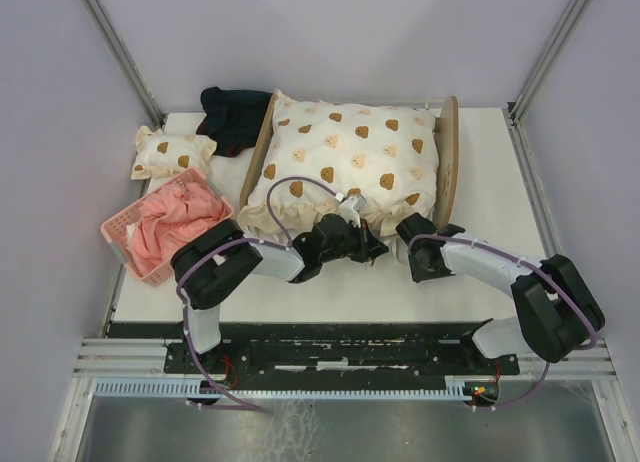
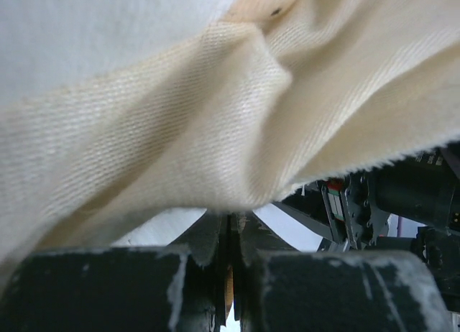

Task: Set up the pet bed

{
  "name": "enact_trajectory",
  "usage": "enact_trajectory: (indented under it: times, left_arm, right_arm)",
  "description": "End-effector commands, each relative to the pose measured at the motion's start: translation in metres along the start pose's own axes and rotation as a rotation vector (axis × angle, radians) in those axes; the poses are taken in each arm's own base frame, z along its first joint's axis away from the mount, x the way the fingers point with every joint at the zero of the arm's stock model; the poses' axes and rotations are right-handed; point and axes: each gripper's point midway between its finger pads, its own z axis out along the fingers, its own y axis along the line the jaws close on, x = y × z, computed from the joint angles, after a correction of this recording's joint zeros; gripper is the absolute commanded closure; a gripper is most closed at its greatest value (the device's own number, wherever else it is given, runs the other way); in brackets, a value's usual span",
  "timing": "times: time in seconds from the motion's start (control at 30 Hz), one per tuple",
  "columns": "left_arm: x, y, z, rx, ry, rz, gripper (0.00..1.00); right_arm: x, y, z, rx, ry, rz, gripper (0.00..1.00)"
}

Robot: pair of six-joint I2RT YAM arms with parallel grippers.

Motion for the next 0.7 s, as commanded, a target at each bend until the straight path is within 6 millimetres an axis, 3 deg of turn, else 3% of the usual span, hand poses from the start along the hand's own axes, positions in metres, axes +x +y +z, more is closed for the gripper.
enact_trajectory:
  times: [0.0, 0.13, 0.27, 0.5, 0.67]
  left_arm:
    - [-0.025, -0.016, -0.006, 0.023, -0.081, 0.038, 0.97]
    - [-0.025, -0.015, -0.008, 0.014, -0.088, 0.036, 0.97]
    - [-0.027, -0.015, -0.009, 0.008, -0.094, 0.036, 0.97]
    - [-0.011, -0.016, -0.003, 0.021, -0.070, 0.042, 0.97]
    - [0.002, -0.019, -0.003, 0.032, -0.070, 0.043, 0.97]
  right_arm:
    - [-0.036, -0.016, -0.007, 0.139, -0.171, 0.583, 0.61]
    - [-0.058, -0.019, -0.019, 0.138, -0.275, 0.548, 0.63]
    - [-0.066, -0.023, -0.014, 0.135, -0.321, 0.533, 0.64]
    - [-0.042, 0.006, -0.023, 0.067, -0.166, 0.488, 0.55]
    - [-0.018, 0.020, -0.014, 0.069, -0.076, 0.535, 0.51]
